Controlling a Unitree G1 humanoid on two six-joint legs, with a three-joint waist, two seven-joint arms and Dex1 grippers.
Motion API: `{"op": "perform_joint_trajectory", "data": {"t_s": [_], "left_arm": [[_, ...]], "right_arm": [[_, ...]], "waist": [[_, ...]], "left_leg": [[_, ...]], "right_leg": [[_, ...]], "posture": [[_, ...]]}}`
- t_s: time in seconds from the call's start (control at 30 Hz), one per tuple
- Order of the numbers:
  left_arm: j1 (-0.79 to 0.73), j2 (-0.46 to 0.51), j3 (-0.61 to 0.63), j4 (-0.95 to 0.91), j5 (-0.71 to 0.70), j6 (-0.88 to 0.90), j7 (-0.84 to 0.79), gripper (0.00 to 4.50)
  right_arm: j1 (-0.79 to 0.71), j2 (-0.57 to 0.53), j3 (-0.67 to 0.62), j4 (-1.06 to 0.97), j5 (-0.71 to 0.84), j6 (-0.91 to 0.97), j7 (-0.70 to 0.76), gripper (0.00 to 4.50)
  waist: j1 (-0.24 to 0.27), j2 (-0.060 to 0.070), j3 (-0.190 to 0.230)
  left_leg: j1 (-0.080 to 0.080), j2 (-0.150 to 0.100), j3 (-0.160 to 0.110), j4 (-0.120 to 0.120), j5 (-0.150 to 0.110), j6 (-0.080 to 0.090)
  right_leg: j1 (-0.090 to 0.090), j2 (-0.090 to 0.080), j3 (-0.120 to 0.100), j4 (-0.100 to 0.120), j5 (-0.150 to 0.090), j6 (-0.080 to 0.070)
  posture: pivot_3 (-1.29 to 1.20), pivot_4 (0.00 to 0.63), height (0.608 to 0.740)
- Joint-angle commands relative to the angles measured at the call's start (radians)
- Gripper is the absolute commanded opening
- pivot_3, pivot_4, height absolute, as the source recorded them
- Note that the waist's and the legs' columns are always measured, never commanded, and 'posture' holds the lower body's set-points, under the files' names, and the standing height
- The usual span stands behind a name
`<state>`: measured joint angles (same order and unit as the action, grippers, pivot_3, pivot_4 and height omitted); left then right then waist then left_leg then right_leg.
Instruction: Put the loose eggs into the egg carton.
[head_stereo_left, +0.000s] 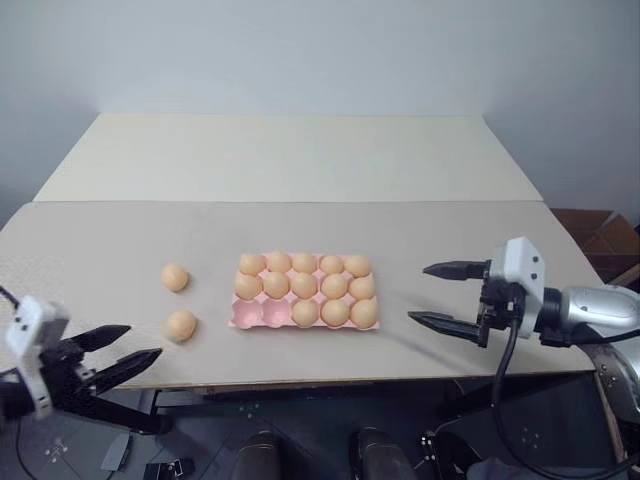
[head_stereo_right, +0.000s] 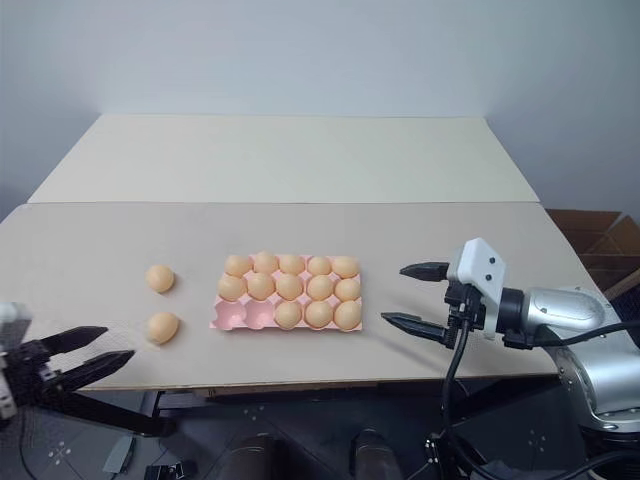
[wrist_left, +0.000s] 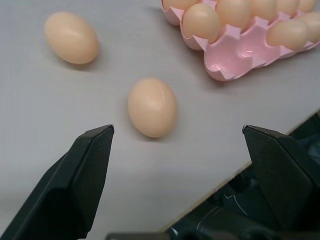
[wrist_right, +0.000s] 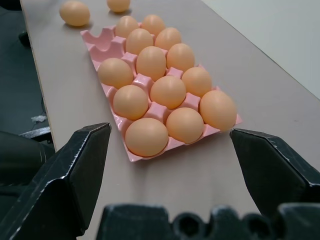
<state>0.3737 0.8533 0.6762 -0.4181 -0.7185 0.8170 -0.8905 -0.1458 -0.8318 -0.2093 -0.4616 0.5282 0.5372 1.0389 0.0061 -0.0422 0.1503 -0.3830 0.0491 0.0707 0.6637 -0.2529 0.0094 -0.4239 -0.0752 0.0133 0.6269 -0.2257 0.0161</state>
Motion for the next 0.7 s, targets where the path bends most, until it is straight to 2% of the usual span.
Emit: {"op": "perform_joint_trajectory", "data": {"t_s": [0.03, 0.1, 0.2, 0.33, 0.43, 0.47, 0.6, 0.7], "left_arm": [[-0.053, -0.017, -0.098, -0.009, 0.074, 0.016, 0.126, 4.50], [-0.086, -0.030, -0.156, 0.009, 0.114, 0.007, 0.172, 4.50], [-0.151, -0.061, -0.225, 0.046, 0.142, 0.008, 0.222, 3.88], [-0.198, -0.093, -0.248, 0.064, 0.158, -0.016, 0.243, 2.52], [-0.195, -0.077, -0.230, 0.042, 0.144, -0.025, 0.213, 1.56], [-0.190, -0.069, -0.221, 0.032, 0.140, -0.038, 0.196, 1.42], [-0.189, -0.030, -0.197, -0.037, 0.107, -0.092, 0.099, 1.42], [-0.270, -0.026, -0.239, -0.092, 0.049, -0.093, 0.071, 1.42]], "right_arm": [[-0.021, -0.008, -0.018, -0.028, 0.017, -0.021, -0.014, 4.45], [-0.021, -0.010, -0.022, -0.035, 0.025, -0.021, -0.018, 4.45], [-0.018, -0.011, -0.023, -0.045, 0.028, -0.021, -0.026, 4.50], [-0.005, -0.015, -0.025, -0.067, 0.020, -0.011, -0.044, 4.50], [0.014, -0.018, -0.040, -0.090, 0.033, 0.001, -0.057, 4.50], [0.021, -0.019, -0.046, -0.097, 0.038, 0.003, -0.060, 4.50], [0.046, -0.021, -0.057, -0.117, 0.043, 0.002, -0.079, 4.50], [0.036, -0.019, -0.044, -0.117, 0.042, 0.001, -0.095, 4.50]], "waist": [[0.000, 0.000, 0.000], [0.000, 0.000, 0.000], [0.000, 0.000, 0.000], [0.000, 0.000, 0.000], [0.000, 0.000, 0.000], [0.000, 0.000, 0.000], [0.001, 0.000, 0.000], [0.006, 0.000, 0.000]], "left_leg": [[0.000, 0.000, 0.000, 0.000, 0.000, 0.000], [0.000, 0.000, 0.000, 0.000, 0.000, 0.000], [0.000, 0.000, 0.000, 0.000, 0.000, 0.000], [-0.001, 0.000, -0.001, 0.000, 0.000, 0.000], [-0.001, 0.000, -0.001, 0.000, 0.000, 0.000], [-0.001, 0.000, -0.001, 0.000, 0.000, 0.000], [-0.001, 0.000, -0.001, 0.000, 0.000, 0.000], [-0.001, 0.000, 0.000, 0.000, 0.000, 0.000]], "right_leg": [[0.000, 0.000, 0.000, 0.000, 0.000, 0.001], [0.000, 0.000, 0.000, 0.000, 0.001, 0.001], [0.000, 0.001, 0.000, 0.000, 0.002, 0.003], [0.000, 0.000, 0.000, 0.000, 0.002, 0.003], [0.000, 0.000, 0.000, 0.000, 0.002, 0.003], [0.000, 0.000, 0.000, 0.000, 0.002, 0.003], [-0.001, 0.000, -0.001, 0.000, 0.002, 0.003], [0.000, 0.000, 0.000, 0.000, 0.001, 0.000]], "posture": [[0.00, 0.150, 0.740], [0.00, 0.150, 0.740], [0.00, 0.150, 0.740], [0.00, 0.150, 0.740], [0.00, 0.150, 0.740], [0.00, 0.150, 0.740], [0.00, 0.150, 0.740], [0.00, 0.150, 0.740]]}}
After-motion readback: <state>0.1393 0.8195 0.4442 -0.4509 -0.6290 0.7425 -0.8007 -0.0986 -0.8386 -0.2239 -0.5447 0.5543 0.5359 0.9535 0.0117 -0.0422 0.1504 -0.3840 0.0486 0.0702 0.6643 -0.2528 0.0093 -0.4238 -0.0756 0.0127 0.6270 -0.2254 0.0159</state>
